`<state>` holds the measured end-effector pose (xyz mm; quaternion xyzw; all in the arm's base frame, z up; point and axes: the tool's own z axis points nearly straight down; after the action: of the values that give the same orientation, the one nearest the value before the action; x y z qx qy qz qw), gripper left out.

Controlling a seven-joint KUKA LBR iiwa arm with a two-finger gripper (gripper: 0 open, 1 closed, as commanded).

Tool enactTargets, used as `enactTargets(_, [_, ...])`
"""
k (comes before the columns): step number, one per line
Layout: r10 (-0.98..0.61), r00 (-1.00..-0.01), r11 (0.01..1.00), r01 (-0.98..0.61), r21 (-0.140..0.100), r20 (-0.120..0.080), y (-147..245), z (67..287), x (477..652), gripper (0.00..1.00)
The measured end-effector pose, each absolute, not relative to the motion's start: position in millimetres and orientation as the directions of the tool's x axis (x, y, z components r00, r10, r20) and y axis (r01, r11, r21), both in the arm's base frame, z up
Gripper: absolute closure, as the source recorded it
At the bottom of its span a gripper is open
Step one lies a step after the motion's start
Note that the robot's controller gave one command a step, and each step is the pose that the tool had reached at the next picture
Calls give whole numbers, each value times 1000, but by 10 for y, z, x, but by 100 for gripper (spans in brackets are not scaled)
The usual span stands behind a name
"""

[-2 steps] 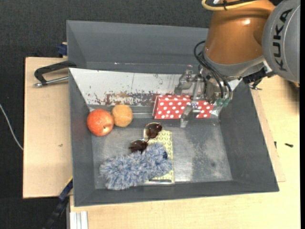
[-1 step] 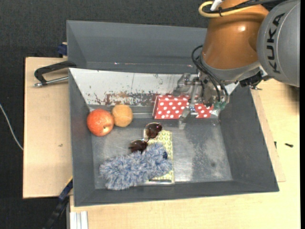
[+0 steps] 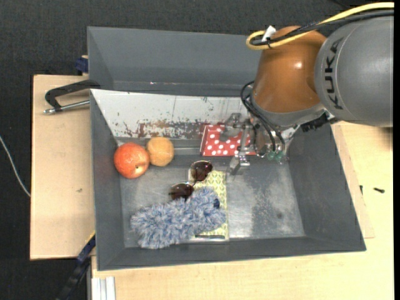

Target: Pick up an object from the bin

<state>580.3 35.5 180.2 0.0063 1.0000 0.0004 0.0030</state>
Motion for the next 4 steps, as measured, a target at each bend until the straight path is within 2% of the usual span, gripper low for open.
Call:
enactTargets(1, [-129, -992, 992, -129, 5, 1, 921, 999, 5927, 100])
enactTargets(2, [-127, -992, 992, -127, 2, -2, 895, 983, 5932, 0])
enactTargets(3, [-127, -992, 992, -127, 2, -2, 895, 983, 5932, 0])
enactTargets(4, [-329, -943, 944, -329, -1, -40, 742, 803, 5726, 100])
